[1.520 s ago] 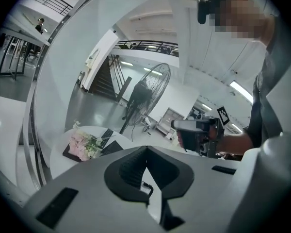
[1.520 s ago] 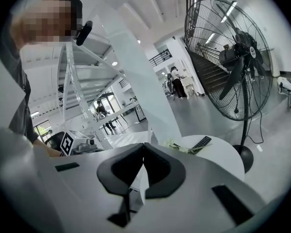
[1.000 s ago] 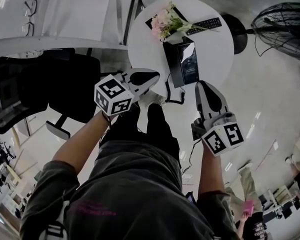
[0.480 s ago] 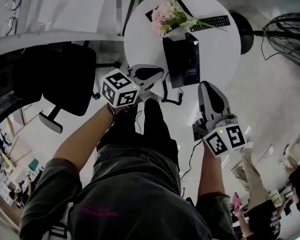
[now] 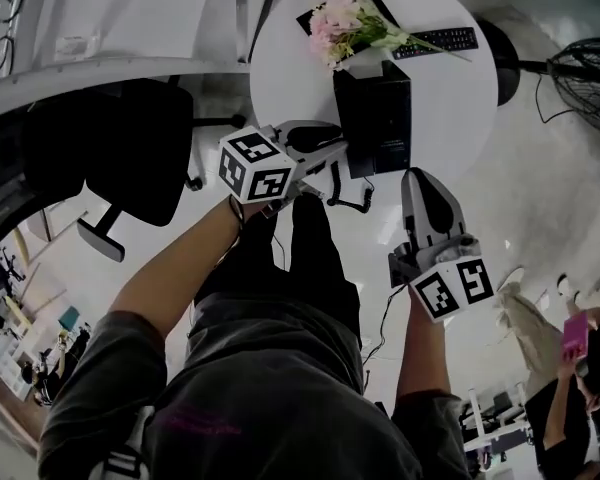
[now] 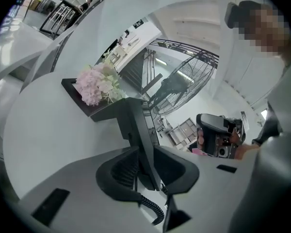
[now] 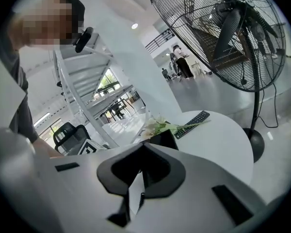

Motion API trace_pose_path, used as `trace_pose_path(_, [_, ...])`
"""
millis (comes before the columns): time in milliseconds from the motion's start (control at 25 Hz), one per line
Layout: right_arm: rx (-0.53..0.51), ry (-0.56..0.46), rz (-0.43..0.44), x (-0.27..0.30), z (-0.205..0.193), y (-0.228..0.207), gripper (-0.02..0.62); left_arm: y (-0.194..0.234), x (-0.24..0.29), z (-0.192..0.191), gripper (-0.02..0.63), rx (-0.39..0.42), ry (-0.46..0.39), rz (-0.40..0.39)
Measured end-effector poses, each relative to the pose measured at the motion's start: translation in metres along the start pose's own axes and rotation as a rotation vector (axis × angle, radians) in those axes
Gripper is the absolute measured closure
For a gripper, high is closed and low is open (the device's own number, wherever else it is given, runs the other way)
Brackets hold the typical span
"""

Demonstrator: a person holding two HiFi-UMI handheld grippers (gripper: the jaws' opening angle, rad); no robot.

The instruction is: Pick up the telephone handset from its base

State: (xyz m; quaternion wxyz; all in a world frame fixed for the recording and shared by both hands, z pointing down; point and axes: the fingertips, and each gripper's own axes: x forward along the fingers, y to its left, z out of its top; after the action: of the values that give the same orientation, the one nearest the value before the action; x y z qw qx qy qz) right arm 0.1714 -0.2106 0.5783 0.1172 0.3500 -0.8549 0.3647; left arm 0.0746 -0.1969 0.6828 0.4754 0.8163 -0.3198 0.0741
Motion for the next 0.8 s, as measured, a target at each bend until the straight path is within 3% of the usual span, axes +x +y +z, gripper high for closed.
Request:
trace_pose_path(360, [0.017, 0.013, -0.009, 0.000, -0.011, -0.006, 0.577, 0.007, 0.011, 0.000, 0.477, -0.066, -0.003, -0.041])
trace_pose_path(800, [0.020, 0.012, -0.018, -0.006, -0.017, -0.008, 0.577, 0.006, 0.013, 0.002, 0.526, -0.153, -0.040, -0.097])
